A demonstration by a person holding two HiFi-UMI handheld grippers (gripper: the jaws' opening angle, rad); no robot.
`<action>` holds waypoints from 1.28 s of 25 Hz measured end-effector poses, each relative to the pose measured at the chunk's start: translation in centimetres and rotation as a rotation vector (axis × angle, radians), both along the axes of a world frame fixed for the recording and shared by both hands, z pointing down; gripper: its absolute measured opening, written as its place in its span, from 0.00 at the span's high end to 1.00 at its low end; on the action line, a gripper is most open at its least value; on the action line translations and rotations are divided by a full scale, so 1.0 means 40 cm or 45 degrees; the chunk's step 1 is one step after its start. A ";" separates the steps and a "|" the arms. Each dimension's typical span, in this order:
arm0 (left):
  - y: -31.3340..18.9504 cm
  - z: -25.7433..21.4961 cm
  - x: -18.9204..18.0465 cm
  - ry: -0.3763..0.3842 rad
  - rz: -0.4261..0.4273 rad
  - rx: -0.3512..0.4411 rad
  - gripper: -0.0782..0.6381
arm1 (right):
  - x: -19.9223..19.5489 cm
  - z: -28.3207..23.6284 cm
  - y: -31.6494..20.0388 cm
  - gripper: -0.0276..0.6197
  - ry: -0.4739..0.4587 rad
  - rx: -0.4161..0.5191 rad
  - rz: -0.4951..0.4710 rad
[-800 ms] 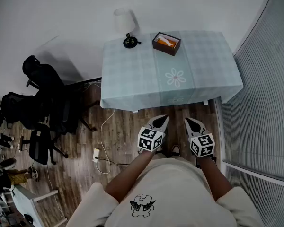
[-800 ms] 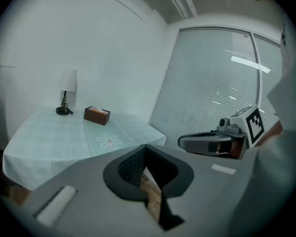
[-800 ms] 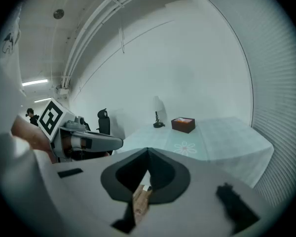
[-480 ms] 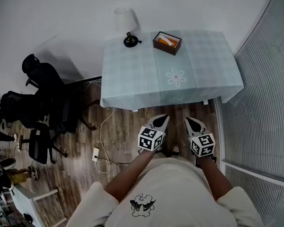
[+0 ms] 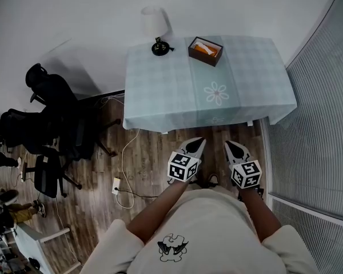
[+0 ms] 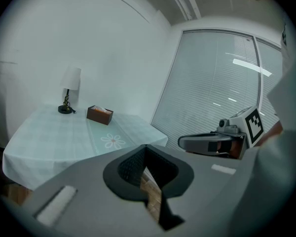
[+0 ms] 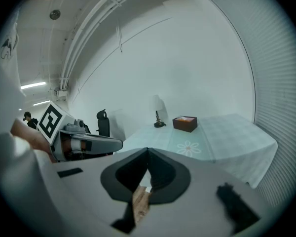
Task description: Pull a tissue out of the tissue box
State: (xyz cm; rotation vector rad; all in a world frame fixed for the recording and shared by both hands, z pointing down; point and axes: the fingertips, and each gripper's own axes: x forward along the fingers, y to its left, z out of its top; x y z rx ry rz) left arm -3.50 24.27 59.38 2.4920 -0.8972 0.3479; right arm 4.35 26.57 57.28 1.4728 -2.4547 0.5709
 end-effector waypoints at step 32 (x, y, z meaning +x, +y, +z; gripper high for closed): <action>-0.773 0.003 0.162 -0.029 -0.190 -0.025 0.88 | 0.188 -0.001 -0.840 0.94 0.027 0.014 -0.120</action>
